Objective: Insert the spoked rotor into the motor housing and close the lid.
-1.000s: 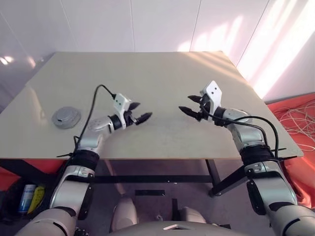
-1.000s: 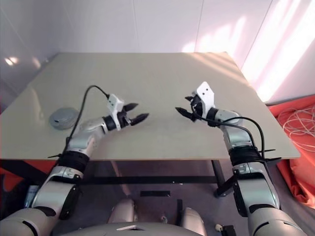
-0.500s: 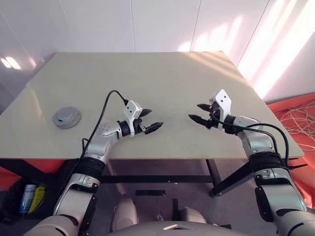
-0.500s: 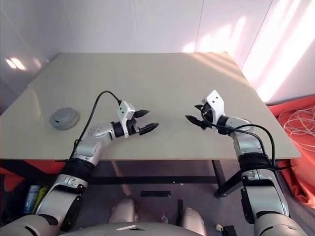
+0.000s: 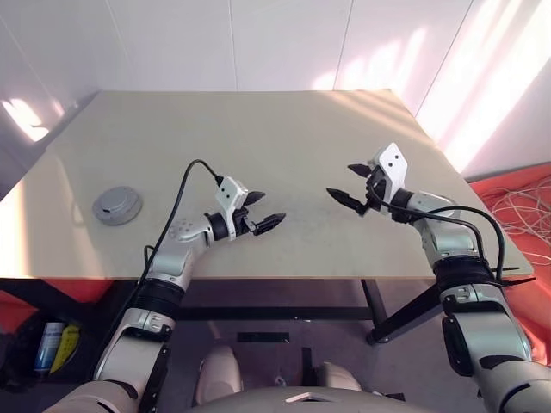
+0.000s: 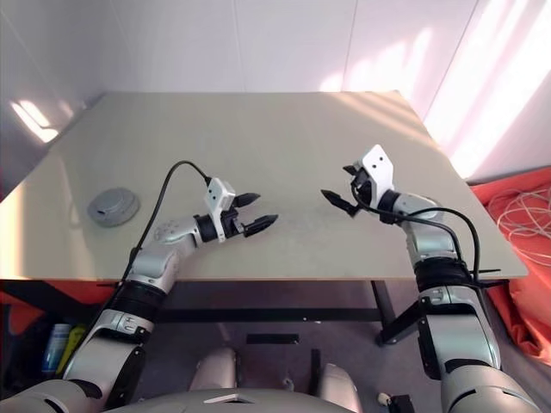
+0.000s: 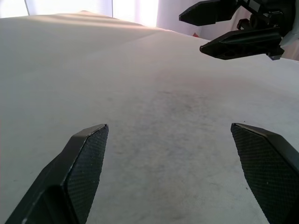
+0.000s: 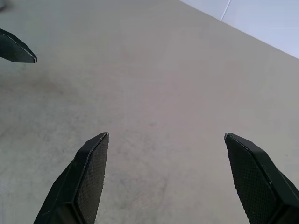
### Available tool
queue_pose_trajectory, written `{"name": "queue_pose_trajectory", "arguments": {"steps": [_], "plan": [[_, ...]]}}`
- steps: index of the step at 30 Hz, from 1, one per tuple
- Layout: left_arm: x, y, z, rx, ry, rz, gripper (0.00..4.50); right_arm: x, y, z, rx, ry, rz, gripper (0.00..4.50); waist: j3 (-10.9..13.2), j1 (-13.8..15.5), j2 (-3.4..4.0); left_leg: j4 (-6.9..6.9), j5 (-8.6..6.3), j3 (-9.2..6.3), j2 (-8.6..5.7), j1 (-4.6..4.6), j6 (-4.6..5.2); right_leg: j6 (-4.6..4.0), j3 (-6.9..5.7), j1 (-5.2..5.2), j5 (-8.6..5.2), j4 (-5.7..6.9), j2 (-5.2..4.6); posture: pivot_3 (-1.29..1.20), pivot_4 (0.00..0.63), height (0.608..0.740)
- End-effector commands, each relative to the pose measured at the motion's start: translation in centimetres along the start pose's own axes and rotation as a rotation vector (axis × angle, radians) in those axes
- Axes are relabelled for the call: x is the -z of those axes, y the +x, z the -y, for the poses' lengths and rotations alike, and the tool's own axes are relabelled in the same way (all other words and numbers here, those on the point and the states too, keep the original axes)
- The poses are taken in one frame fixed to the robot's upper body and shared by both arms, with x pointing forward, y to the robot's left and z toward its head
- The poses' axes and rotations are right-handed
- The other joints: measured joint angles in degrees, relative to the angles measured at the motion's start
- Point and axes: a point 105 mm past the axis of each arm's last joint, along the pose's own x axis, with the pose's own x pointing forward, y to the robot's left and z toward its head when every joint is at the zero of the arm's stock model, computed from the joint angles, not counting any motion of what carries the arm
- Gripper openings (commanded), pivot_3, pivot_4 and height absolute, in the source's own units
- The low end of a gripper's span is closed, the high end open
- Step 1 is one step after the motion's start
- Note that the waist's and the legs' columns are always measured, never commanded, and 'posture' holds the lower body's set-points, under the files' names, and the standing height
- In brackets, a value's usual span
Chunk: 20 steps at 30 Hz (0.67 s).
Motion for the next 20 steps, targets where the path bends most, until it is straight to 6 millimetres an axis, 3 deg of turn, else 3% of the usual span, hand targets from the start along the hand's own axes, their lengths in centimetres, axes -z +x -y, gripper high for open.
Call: {"name": "queue_pose_trajectory", "arguments": {"steps": [1, 20], "plan": [[-1.61, 0.34, -0.19, -0.013, 0.032, 0.046, 4.50, -1.26, 0.05, 0.41, 0.015, -0.032, 0.044, 4.47, 0.0, 0.0, 0.00, 0.00, 0.00, 0.00, 0.00, 0.00, 0.01, 0.00, 0.00, 0.00, 0.00, 0.00, 0.00, 0.00, 0.000, 0.740], [-1.21, 1.03, 0.52, 0.013, 0.003, 0.041, 4.50, -0.92, -0.05, -0.43, 0.015, 0.003, 0.066, 4.47, 0.0, 0.0, 0.00, 0.01, -0.02, 0.00, 0.00, 0.00, 0.03, 0.00, 0.00, 0.00, 0.00, -0.02, 0.00, 0.00, 0.000, 0.740]]}}
